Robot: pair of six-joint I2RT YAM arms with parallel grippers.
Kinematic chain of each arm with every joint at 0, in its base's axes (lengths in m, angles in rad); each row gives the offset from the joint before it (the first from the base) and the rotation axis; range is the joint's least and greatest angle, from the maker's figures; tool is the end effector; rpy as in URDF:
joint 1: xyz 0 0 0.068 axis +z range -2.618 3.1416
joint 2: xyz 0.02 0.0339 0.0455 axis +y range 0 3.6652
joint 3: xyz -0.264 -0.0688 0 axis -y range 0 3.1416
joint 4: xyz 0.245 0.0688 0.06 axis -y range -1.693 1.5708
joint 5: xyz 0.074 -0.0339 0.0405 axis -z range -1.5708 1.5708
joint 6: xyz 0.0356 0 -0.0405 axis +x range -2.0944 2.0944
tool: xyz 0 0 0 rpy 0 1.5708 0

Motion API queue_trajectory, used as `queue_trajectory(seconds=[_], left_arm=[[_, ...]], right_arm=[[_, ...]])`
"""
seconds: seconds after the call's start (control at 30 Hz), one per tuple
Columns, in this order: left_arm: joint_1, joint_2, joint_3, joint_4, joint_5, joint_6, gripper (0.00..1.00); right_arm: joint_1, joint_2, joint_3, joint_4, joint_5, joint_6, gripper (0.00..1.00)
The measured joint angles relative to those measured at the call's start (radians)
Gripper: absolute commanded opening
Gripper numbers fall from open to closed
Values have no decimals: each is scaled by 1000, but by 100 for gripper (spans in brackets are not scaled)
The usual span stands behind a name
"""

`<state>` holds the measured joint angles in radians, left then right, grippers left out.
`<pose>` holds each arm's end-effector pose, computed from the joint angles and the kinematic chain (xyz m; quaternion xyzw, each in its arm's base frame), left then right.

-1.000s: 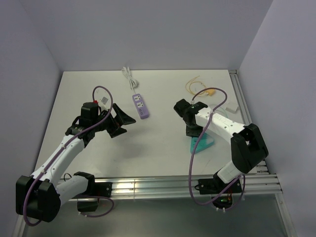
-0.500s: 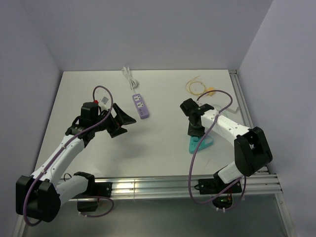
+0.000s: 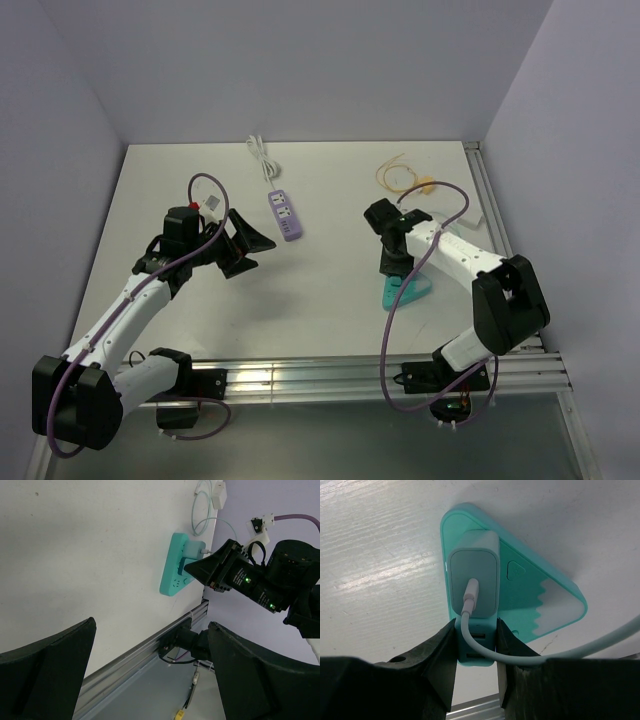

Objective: Insert the plug

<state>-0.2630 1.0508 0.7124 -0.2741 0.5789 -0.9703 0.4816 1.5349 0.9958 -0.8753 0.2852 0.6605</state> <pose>0.2120 -0.0772 0.2582 -0.1711 0.8434 -0.4622 0.2140 0.2425 0.1155 0.1962 0.0992 0.9819 -0.0774 0.1416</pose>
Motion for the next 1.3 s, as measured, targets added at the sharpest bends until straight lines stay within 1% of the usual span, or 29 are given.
queue_trajectory(seconds=[0.2,0.47,0.83,0.9,0.97,1.03,1.1,1.13,1.17,1.2,1.3], left_arm=[[0,0,-5,3,5,0,99],[0,0,-6,8,11,1,99],[0,-2,-6,21,22,0,99],[0,-3,-6,22,23,0,99],[0,-7,-6,22,23,0,99],[0,-14,-6,22,23,0,99],[0,-21,-6,22,23,0,99],[0,-24,-6,22,23,0,99],[0,-26,-6,22,23,0,99],[0,-28,-6,22,23,0,99],[0,-29,-6,22,23,0,99]], right_arm=[[9,-2,-11,17,6,9,0],[69,41,-1,31,92,33,0],[72,25,8,66,91,42,1],[72,23,18,64,86,43,10],[72,21,18,67,82,45,31],[72,16,17,70,72,48,47],[72,9,8,88,42,59,50],[74,9,-3,98,13,69,60],[77,13,-10,101,-6,81,64],[84,12,-10,105,-14,81,71],[101,11,-8,102,-30,90,75]])
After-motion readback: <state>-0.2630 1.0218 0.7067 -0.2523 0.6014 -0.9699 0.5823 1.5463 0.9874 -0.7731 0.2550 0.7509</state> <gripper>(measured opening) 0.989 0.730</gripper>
